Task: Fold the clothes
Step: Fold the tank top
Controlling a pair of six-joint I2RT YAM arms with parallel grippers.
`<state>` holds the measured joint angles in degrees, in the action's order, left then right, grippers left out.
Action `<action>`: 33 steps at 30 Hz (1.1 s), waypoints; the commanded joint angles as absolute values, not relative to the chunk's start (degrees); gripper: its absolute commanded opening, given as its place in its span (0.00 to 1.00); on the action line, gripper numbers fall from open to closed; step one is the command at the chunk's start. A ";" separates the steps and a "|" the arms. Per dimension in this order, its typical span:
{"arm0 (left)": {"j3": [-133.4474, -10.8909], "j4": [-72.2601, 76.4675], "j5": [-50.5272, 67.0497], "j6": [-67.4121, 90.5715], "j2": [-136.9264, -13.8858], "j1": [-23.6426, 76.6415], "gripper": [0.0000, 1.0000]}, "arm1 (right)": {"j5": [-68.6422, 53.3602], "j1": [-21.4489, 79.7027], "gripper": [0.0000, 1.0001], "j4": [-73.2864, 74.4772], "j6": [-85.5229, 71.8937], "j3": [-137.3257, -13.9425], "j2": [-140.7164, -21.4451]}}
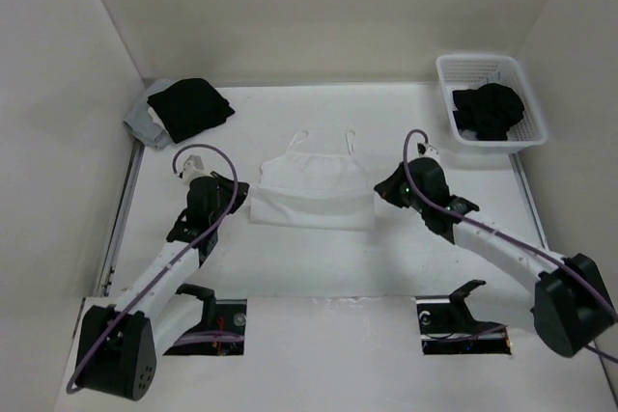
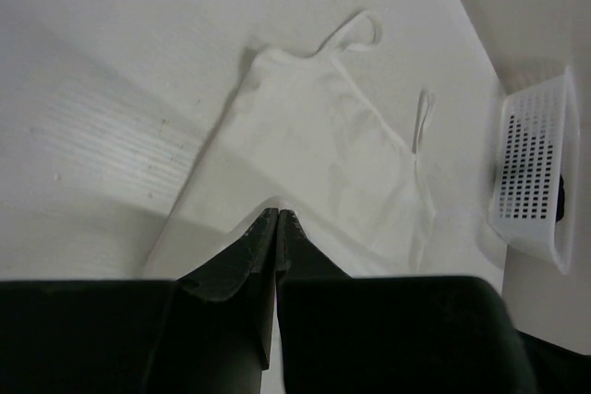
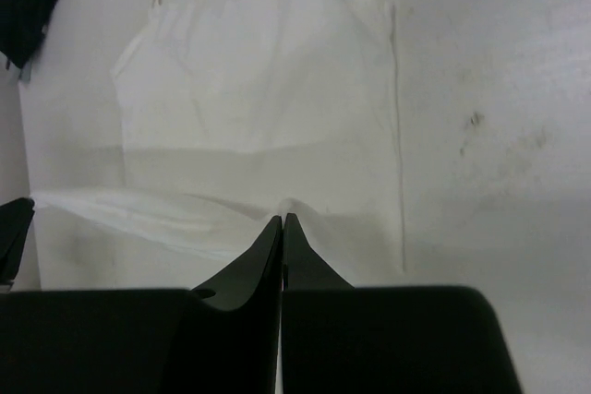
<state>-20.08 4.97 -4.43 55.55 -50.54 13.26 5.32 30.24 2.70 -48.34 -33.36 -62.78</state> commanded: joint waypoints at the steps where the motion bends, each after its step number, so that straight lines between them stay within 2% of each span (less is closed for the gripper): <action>1: -26.45 19.51 -7.47 55.19 -58.70 12.44 0.01 | 4.31 27.12 0.00 -4.04 -44.21 -40.95 -70.31; 8: -37.60 30.58 -8.53 57.92 -79.43 10.50 0.01 | 0.44 19.48 0.00 -7.64 -42.98 -53.78 -87.61; 14: -52.27 30.85 -5.98 58.62 -100.16 9.10 0.02 | -1.14 15.16 0.00 -7.91 -43.77 -62.83 -101.32; 17: -56.41 30.76 -5.19 58.62 -105.80 8.74 0.05 | -1.41 14.81 0.02 -8.09 -44.30 -65.99 -105.11; 19: -57.30 30.76 -5.54 58.18 -106.96 8.48 0.11 | -0.80 15.07 0.12 -8.70 -44.74 -67.32 -106.34; 22: -54.33 32.42 -5.10 57.75 -103.82 8.39 0.26 | 1.04 15.16 0.34 -8.96 -44.39 -66.19 -104.51; 25: -45.66 34.36 -5.79 56.43 -95.40 9.18 0.29 | 3.77 16.73 0.46 -9.58 -43.25 -60.85 -99.16; 28: -35.72 33.49 -8.34 55.29 -86.95 11.46 0.29 | 6.84 18.84 0.50 -11.16 -42.98 -52.76 -93.01; 29: -32.99 32.44 -8.96 55.11 -84.75 11.82 0.29 | 7.90 19.63 0.50 -11.95 -43.50 -48.99 -90.38; 30: -31.22 31.30 -8.96 54.93 -83.33 12.17 0.29 | 8.17 20.25 0.46 -12.74 -43.85 -46.26 -88.52; 32: -27.96 28.66 -8.09 53.53 -80.69 12.61 0.31 | 7.82 22.09 0.23 -14.41 -45.26 -40.45 -85.00; 33: -26.99 27.70 -7.22 52.66 -80.16 13.13 0.34 | 7.56 23.23 0.05 -14.59 -45.61 -38.17 -83.60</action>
<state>-30.02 29.43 -7.27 55.48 -81.97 12.56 5.67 20.86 -10.07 -44.23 -43.57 -87.13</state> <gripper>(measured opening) 0.320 0.184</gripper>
